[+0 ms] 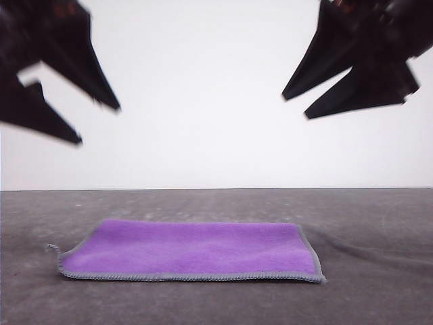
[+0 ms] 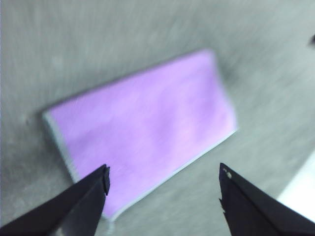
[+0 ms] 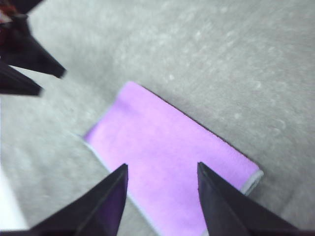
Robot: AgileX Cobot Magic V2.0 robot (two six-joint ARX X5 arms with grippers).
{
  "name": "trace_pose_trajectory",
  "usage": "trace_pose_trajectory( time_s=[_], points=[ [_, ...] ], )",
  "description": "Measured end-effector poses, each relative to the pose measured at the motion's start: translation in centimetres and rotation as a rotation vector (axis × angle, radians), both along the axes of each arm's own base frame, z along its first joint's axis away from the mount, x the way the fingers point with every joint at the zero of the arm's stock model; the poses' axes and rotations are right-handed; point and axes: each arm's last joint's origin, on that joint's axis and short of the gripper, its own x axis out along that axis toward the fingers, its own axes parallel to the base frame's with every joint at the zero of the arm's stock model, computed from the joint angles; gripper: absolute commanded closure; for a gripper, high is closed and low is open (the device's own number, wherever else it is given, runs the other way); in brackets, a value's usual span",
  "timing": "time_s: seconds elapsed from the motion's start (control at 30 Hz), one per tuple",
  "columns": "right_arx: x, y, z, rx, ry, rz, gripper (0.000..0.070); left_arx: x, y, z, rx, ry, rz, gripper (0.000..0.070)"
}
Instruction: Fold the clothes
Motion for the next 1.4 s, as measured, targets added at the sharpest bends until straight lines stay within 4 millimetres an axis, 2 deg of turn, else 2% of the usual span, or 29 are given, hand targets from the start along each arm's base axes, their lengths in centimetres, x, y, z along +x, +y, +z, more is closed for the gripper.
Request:
trace_pose_trajectory(
  time_s=[0.17, 0.3, 0.4, 0.63, 0.83, 1.0, 1.2, 1.4],
  points=[
    [-2.1, -1.4, 1.2, -0.040, -0.027, -0.090, 0.0421, -2.9, 1.6, 2.3, 0.049, -0.106, 0.112, 0.0268],
    [-4.0, -2.7, 1.4, -0.126, -0.019, -0.145, 0.0421, -5.6, 3.2, 3.0, 0.175, -0.146, 0.237, 0.0268],
    [-5.1, -3.3, 1.1, -0.181, 0.018, -0.137, 0.0421, -7.4, 4.2, 3.3, 0.203, -0.149, 0.261, 0.0268],
    [-5.2, -3.3, 0.9, -0.202, 0.044, -0.130, 0.0421, -9.4, 4.9, 4.2, 0.166, -0.220, 0.272, 0.0268],
    [-3.7, -2.5, -0.6, -0.168, 0.241, -0.174, 0.0353, -9.3, 4.9, 4.2, 0.164, -0.221, 0.273, 0.0268],
    [-1.2, -1.7, -2.7, -0.090, 0.455, -0.174, 0.0351, -9.3, 4.9, 4.2, 0.165, -0.220, 0.274, 0.0268],
    [2.0, -0.7, -4.9, -0.020, 0.502, -0.191, 0.0351, -9.4, 4.9, 4.2, 0.164, -0.222, 0.274, 0.0268],
    [4.2, 0.0, -7.8, -0.031, 0.572, -0.200, 0.0348, -9.4, 4.9, 4.2, 0.164, -0.222, 0.274, 0.0268]
  ],
)
